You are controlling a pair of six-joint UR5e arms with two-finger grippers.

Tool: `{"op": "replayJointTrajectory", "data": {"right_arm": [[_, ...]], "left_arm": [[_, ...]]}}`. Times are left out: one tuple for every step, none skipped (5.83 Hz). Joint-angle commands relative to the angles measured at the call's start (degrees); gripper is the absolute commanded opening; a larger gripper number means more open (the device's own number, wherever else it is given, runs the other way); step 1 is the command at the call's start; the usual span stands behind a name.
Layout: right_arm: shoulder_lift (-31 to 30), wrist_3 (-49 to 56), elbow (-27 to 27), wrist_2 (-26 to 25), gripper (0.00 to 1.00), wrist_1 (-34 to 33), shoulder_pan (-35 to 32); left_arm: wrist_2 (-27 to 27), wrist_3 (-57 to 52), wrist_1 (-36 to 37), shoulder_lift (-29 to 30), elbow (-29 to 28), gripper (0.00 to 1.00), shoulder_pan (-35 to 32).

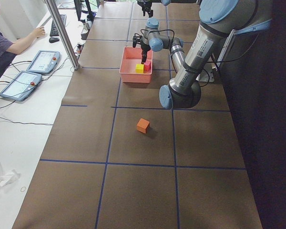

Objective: Place blocks into pink bin with both arms
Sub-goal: 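Carry the yellow-green cube into the bin while the right gripper reaches the purple cube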

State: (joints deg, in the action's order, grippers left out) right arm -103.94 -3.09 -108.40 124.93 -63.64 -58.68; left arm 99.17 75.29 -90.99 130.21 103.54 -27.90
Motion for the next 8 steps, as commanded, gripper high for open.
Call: {"op": "replayJointTrajectory", "data": {"right_arm": [[-1.3, 2.6, 0.4, -0.4, 1.00, 0.5, 4.7], [-1.2, 2.6, 0.6, -0.7, 1.00, 0.4, 6.5], [-1.2, 2.6, 1.4, -0.8, 1.00, 0.4, 7.5], [-0.7, 2.6, 3.2, -1.3, 1.00, 0.6, 8.9], [-0.7, 2.6, 4.1, -1.4, 0.95, 0.7, 9.5], [-0.6, 2.2, 4.2, -1.4, 0.79, 0.6, 10.1], [0.5, 1.9, 4.2, -1.4, 0.66, 0.4, 10.2], [1.4, 0.5, 4.2, -1.2, 0.57, 0.3, 10.4]], "left_arm": [[0.0, 0.0, -0.1, 0.0, 0.0, 1.00, 0.0], [0.0, 0.0, -0.1, -0.1, 0.0, 1.00, 0.1], [0.0, 0.0, -0.2, -0.2, 0.0, 1.00, 0.1], [0.0, -0.1, -0.2, -0.3, 0.0, 1.00, 0.1], [0.0, -0.1, -0.3, -0.3, 0.0, 1.00, 0.1], [0.1, -0.1, -0.3, -0.3, 0.0, 1.00, 0.1], [0.0, -0.2, -0.3, -0.4, 0.0, 1.00, 0.1], [0.1, -0.6, -0.3, -0.4, 0.0, 1.00, 0.0]]}}
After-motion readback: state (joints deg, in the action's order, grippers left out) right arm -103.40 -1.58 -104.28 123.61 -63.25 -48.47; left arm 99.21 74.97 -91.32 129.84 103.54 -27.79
